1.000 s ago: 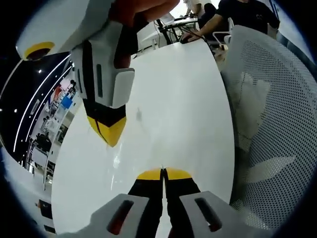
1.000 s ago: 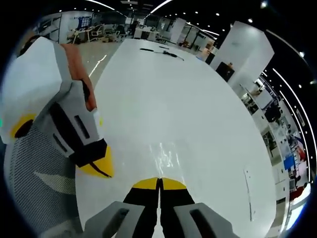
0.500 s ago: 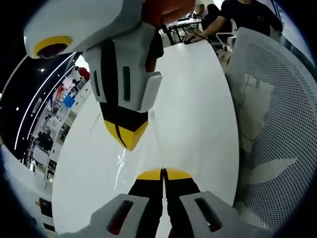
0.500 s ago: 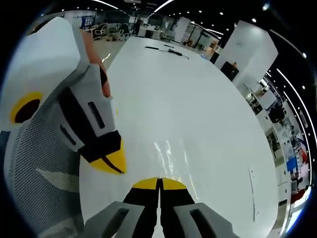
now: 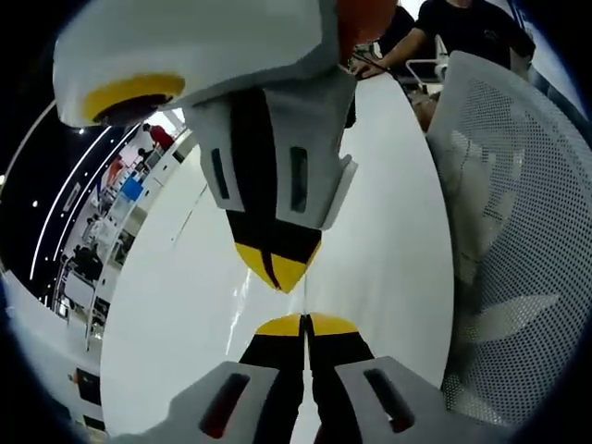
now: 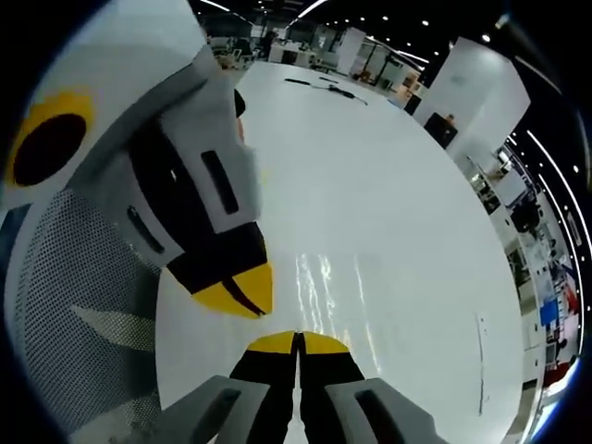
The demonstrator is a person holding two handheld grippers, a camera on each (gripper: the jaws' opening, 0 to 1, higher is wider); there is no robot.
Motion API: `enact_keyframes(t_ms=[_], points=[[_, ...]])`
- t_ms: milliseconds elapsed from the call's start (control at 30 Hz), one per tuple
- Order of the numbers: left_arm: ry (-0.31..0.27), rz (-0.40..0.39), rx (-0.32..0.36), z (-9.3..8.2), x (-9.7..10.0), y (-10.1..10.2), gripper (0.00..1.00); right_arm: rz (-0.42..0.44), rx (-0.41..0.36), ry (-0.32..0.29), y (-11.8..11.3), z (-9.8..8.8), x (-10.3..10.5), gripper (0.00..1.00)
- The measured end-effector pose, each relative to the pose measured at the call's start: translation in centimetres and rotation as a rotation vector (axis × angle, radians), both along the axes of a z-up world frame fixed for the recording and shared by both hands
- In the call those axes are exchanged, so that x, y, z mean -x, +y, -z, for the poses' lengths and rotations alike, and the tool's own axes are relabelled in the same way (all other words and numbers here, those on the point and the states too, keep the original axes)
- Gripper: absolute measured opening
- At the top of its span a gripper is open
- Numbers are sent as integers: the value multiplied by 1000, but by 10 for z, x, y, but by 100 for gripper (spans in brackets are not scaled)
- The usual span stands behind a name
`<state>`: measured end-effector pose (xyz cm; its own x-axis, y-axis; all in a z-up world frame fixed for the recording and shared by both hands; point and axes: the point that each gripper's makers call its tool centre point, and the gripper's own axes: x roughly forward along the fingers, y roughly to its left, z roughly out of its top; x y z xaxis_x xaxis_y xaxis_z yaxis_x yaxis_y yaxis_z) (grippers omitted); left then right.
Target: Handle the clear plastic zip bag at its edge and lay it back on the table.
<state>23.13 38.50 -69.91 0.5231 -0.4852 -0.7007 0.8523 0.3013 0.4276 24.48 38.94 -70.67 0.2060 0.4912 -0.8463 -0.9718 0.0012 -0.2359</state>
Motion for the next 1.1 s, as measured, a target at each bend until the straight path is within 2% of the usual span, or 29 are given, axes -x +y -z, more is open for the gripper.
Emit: enact_keyframes(t_ms=[367, 633, 700, 1100], points=[[-1, 5, -11, 4, 0, 1, 0, -10, 8, 3, -1, -1, 4, 0], [11, 30, -34, 14, 10, -2, 0, -32, 22, -16, -2, 15, 7, 0], [13, 37, -47, 16, 13, -2, 0, -32, 21, -25, -2, 14, 7, 0], [49, 20, -24, 15, 24, 0, 3, 6, 20, -64, -7, 22, 10, 0]])
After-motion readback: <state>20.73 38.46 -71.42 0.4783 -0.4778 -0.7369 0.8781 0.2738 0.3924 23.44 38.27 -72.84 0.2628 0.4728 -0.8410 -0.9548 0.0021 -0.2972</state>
